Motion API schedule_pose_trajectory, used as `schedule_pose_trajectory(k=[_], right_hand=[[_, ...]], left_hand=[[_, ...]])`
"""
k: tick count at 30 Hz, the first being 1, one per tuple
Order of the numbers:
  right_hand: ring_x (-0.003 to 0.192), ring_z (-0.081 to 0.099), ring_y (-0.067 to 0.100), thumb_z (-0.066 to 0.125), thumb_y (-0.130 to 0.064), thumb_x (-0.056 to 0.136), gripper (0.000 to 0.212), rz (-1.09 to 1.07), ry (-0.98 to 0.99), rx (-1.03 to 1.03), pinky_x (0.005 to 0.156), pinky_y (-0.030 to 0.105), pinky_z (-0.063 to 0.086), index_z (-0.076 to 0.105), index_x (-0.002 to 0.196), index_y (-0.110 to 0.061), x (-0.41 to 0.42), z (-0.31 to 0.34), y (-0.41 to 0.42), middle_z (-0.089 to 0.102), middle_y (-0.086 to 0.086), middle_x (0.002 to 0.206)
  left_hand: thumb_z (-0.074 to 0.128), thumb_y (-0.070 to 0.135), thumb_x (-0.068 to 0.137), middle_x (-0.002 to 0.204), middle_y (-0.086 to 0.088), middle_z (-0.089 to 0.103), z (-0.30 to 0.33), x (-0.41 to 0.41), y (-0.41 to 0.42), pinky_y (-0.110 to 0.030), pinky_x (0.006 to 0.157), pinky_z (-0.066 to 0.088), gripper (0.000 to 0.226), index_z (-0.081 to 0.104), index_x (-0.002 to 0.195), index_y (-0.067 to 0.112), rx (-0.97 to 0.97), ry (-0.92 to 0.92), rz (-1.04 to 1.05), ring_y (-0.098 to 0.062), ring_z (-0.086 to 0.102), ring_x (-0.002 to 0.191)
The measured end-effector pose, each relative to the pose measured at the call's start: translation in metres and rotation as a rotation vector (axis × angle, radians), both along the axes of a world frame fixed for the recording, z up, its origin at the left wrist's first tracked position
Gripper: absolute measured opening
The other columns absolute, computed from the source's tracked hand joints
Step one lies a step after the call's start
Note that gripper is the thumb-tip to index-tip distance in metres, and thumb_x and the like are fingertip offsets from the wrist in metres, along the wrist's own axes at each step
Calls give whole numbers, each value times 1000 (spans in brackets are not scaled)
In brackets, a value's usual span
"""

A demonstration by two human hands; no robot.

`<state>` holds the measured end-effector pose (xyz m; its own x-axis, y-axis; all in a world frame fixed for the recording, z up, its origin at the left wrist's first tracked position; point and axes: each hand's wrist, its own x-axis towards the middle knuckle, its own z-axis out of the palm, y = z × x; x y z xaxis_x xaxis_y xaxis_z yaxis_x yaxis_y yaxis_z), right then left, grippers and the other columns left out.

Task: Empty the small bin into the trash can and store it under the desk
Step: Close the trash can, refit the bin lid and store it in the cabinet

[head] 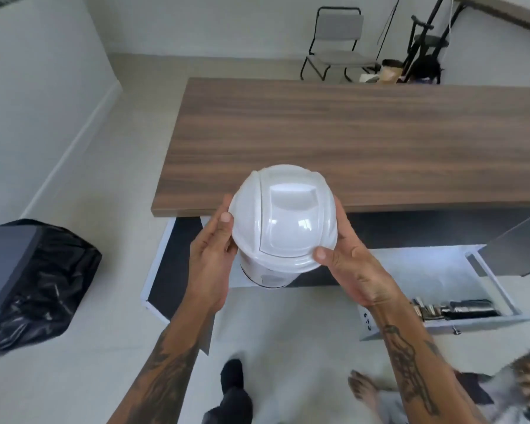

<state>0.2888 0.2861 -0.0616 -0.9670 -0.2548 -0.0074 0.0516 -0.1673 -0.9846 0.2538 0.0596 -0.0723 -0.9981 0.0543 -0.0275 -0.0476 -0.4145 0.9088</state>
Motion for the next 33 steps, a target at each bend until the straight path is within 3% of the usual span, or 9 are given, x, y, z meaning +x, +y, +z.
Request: schedule_pose_trajectory(k=[2, 5, 10, 17, 21, 24, 29, 33], right_hand=[[141, 39, 28, 71, -7, 77, 98, -10, -48, -17, 112, 52, 36, 19, 153, -40, 8, -38, -1, 39, 0, 154], [140, 41, 28, 72, -4, 75, 102, -31, -118, -59, 114, 57, 31, 16, 154, -39, 9, -101, -1, 39, 2, 153], [138, 39, 31, 68, -5, 67, 103, -118, -161, -127, 114, 53, 32, 21, 151, -43, -13, -211, 0, 41, 2, 151], [134, 46, 21, 65, -11, 59, 102, -162, -199, -157, 114, 47, 33, 28, 143, -55, -81, -344, 6, 50, -10, 143], [134, 46, 23, 65, -12, 55, 105, -152, -167, -150, 112, 46, 35, 26, 147, -46, -135, -413, -3, 47, -2, 145], [134, 44, 26, 65, -9, 57, 107, -135, -148, -128, 113, 52, 36, 22, 149, -43, -175, -468, -18, 43, 0, 147], [131, 46, 22, 62, -5, 65, 100, -162, -102, -113, 114, 48, 36, 24, 146, -48, -236, -558, -36, 47, -5, 142], [132, 46, 21, 69, -17, 59, 99, -145, -100, -138, 115, 47, 32, 27, 137, -60, -274, -626, -33, 49, -8, 140]], left_hand=[[42, 16, 109, 148, -6, 60, -35, 11, 1, -51, 115, 43, 42, 52, 149, 12, -34, -57, -4, -27, 57, 137], [34, 17, 111, 154, -16, 51, -93, 15, 5, -61, 117, 36, 44, 44, 154, 9, -47, -132, -5, -37, 49, 141], [36, 24, 111, 156, -20, 45, -197, -1, 24, -65, 118, 31, 44, 41, 154, 13, -95, -253, 26, -43, 43, 144], [27, 23, 110, 150, -2, 58, -330, -59, 45, -47, 116, 39, 47, 45, 153, 23, -22, -267, 91, -23, 53, 140], [28, 24, 109, 152, -2, 56, -399, -107, 43, -53, 121, 33, 47, 45, 153, 26, -28, -240, 105, -26, 51, 142], [28, 27, 109, 154, -8, 53, -451, -147, 33, -59, 123, 24, 47, 48, 151, 26, -44, -228, 154, -35, 46, 144], [30, 27, 108, 146, -7, 61, -528, -209, 28, -53, 117, 40, 47, 52, 149, 20, -57, -161, 215, -28, 58, 134], [34, 31, 106, 140, -10, 66, -584, -249, 34, -51, 113, 46, 47, 58, 144, 19, -86, -173, 234, -29, 63, 128]])
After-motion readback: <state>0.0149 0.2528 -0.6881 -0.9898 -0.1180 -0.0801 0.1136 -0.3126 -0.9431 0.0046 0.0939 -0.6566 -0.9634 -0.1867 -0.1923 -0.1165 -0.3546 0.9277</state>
